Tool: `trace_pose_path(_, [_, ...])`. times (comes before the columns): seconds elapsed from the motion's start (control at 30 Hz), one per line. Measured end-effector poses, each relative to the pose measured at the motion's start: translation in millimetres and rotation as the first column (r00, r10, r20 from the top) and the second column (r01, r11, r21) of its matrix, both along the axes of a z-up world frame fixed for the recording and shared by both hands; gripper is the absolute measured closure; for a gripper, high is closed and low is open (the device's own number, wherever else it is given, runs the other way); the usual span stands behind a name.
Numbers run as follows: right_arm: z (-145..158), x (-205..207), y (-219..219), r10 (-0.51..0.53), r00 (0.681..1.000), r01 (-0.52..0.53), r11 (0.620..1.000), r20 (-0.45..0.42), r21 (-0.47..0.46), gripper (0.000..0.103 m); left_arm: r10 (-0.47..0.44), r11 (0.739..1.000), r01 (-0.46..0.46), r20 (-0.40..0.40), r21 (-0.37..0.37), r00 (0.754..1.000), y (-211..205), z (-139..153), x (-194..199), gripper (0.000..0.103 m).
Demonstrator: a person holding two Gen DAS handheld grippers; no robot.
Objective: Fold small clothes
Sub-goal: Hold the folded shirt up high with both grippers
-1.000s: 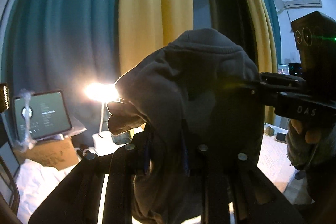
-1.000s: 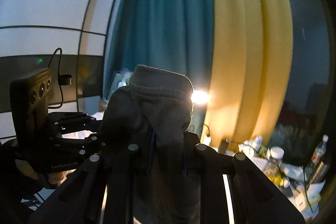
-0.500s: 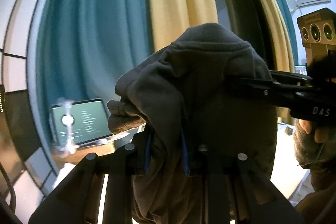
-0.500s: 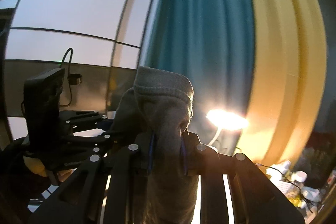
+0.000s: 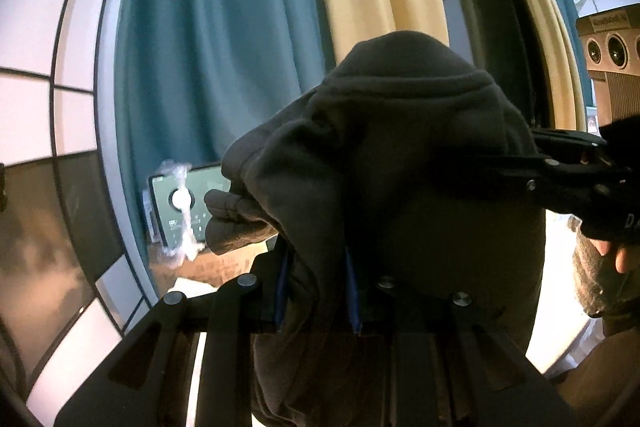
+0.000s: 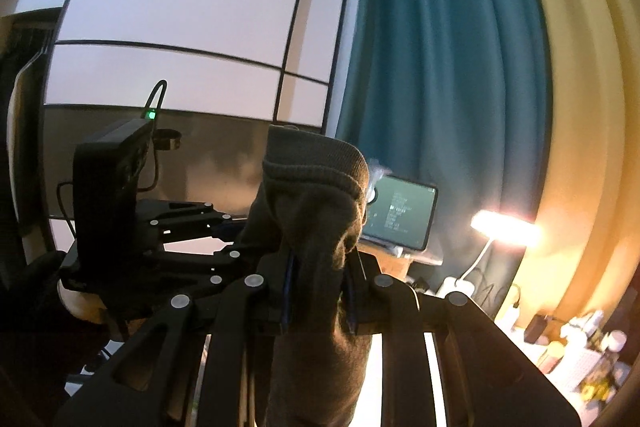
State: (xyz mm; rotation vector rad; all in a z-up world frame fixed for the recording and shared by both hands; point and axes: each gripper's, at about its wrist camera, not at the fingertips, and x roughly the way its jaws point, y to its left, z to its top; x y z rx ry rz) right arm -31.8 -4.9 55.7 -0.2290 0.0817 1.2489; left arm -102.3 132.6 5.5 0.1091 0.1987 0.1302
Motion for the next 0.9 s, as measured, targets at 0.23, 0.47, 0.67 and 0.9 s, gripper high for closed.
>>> trace_pose_path(0.23, [-30.1,26.1,1.3,-0.061,0.994,0.058,0.998,-0.092,-0.038,0.082,-0.024,1.000,0.023,-0.074,-0.019,0.997,0.4,-23.8,20.4,0.081])
trace_pose_path(0.47, [-48.4,55.4,3.2,-0.123,0.981,0.114,0.991,-0.148,-0.067,0.082,-0.059,0.997,0.052,-0.116,-0.057,0.992,1.9,-40.9,52.6,0.081])
trace_pose_path(0.67, [-64.8,80.0,3.5,-0.153,0.971,0.137,0.986,-0.182,-0.097,0.082,-0.070,0.996,0.059,-0.154,-0.073,0.986,5.8,-53.2,79.7,0.081])
trace_pose_path(0.9, [-83.4,114.4,16.5,-0.180,0.956,0.151,0.979,-0.233,-0.138,0.081,-0.089,0.992,0.068,-0.215,-0.106,0.973,16.7,-71.0,111.6,0.081])
